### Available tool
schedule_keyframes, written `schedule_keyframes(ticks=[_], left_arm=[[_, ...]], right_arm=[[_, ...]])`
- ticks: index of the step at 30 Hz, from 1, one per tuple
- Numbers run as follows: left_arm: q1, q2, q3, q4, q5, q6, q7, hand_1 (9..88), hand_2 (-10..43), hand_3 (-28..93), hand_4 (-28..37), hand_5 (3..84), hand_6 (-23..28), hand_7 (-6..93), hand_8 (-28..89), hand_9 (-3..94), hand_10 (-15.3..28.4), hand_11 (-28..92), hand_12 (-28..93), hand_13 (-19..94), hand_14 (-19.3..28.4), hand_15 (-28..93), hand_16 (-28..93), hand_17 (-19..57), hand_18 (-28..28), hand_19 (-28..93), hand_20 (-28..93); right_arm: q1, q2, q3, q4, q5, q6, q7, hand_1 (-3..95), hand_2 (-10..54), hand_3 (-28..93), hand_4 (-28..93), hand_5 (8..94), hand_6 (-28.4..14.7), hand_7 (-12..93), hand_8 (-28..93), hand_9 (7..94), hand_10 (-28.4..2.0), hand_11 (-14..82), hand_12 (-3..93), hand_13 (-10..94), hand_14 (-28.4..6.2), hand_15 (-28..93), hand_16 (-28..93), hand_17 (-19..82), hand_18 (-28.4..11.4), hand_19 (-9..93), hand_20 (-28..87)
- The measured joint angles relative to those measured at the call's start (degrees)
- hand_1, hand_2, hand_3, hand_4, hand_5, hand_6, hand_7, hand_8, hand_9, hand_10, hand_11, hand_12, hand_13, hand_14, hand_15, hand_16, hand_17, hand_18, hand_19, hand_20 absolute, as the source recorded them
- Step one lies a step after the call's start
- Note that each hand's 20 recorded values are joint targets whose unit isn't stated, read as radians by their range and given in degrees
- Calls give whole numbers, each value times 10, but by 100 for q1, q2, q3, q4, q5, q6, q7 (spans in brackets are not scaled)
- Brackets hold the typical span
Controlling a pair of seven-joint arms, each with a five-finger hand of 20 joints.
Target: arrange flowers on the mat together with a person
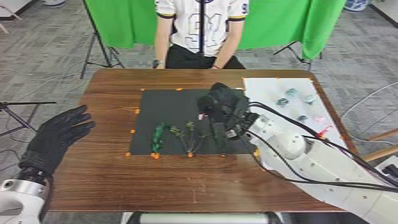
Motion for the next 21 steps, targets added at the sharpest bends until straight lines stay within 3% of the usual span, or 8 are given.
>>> schedule_keyframes(ticks=[6,12,21], left_arm=[[-5,78,71,0,-25,100,90,271,-21,720,-259,370,47,180,-86,321,117,240,171,282,148,327,-10,-52,206,494,67],[-31,253,234,14,-114,477,308,273,-19,720,-258,371,47,184,-87,309,114,239,172,272,143,325,-9,-52,205,496,67],[-276,395,373,116,-134,484,310,274,-17,719,-258,370,48,184,-88,306,113,238,173,264,141,321,-7,-53,205,495,66]], right_arm=[[896,-669,-861,448,13,-62,-293,543,-95,804,-283,648,59,545,-8,784,-22,195,491,760,30,377,430,293,-93,570,354],[1534,-1246,-1716,855,3,-68,-345,542,-95,801,-283,648,59,546,-11,783,-23,195,490,758,30,377,430,290,-94,570,356],[1953,-2022,-2241,1450,65,-31,-281,537,-95,800,-283,645,61,544,-20,782,-22,191,485,753,30,376,427,286,-97,568,357]])
